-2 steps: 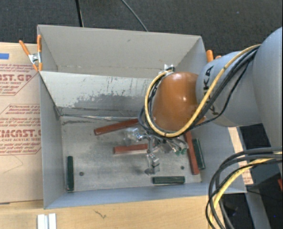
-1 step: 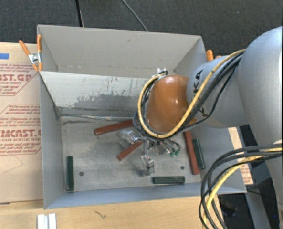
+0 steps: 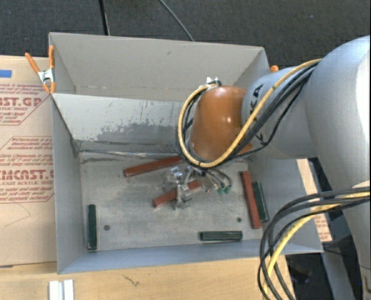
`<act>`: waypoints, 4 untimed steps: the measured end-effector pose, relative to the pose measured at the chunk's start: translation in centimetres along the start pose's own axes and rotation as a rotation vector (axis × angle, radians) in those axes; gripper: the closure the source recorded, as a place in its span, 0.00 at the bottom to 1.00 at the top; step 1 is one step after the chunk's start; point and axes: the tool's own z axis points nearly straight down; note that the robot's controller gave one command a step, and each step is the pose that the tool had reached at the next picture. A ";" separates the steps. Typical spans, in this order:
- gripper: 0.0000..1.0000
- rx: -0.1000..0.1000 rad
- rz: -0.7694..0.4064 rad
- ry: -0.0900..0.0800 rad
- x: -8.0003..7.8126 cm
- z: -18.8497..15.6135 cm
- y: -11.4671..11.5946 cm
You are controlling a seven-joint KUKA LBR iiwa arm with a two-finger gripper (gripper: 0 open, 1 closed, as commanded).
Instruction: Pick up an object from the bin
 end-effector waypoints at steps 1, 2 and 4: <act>1.00 0.000 0.000 0.000 0.0 0.0 0.0; 1.00 0.000 -0.078 0.001 -0.8 -11.8 1.9; 1.00 -0.002 -0.171 0.005 -1.0 -14.8 1.2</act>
Offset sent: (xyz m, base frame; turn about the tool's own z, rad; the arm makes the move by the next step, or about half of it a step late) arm -0.0002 0.0192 0.1181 -0.0784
